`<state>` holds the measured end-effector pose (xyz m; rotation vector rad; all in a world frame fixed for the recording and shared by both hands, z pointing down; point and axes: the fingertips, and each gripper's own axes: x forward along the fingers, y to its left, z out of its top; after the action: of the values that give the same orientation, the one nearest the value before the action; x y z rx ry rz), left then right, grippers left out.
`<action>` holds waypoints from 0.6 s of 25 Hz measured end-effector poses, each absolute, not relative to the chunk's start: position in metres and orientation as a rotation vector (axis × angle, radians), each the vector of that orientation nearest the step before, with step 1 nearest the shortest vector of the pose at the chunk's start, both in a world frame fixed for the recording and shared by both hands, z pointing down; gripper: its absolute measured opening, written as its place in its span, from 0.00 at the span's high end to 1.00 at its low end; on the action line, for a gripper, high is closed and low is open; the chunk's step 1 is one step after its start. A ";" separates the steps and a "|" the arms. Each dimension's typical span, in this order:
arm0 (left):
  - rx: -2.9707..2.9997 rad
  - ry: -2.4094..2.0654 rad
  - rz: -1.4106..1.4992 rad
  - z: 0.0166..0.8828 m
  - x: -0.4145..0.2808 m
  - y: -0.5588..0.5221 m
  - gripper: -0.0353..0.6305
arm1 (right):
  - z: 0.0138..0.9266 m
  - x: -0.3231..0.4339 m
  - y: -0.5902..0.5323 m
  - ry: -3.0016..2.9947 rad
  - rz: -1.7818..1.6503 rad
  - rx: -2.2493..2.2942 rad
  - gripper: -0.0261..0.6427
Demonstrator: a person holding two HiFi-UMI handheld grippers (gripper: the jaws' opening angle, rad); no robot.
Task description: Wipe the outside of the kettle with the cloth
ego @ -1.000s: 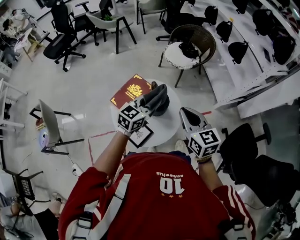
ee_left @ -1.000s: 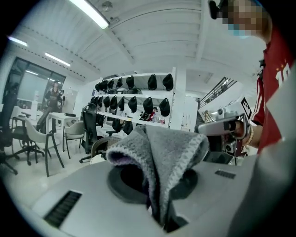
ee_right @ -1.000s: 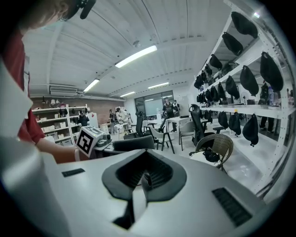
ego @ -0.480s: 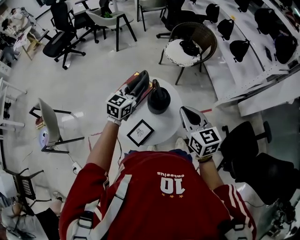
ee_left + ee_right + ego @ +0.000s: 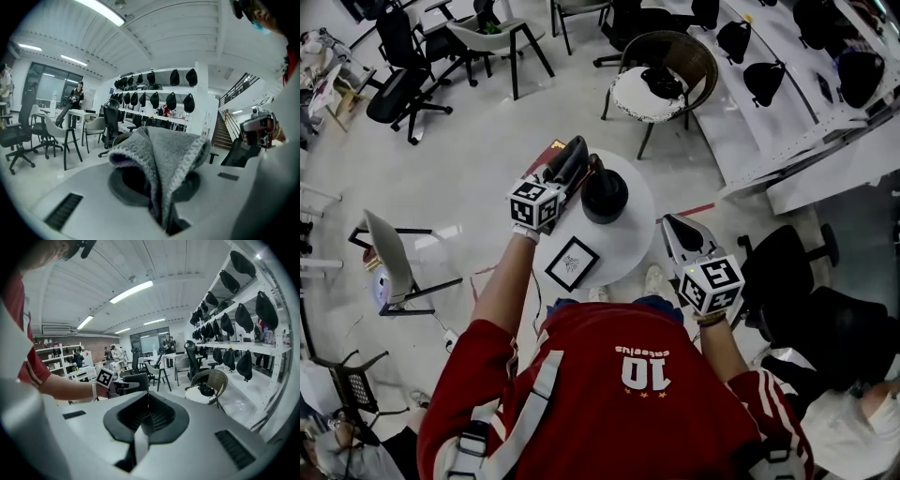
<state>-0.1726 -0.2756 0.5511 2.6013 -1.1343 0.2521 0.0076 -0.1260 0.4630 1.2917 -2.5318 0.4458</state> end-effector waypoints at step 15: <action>2.560 -1.046 0.269 0.576 -0.149 -0.257 0.88 | 0.474 0.015 -0.114 -2.501 0.469 1.295 0.94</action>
<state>-0.1494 -0.2570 0.5758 2.5603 -1.0458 0.2694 0.0147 -0.1140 0.4737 1.2951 -2.5005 0.4687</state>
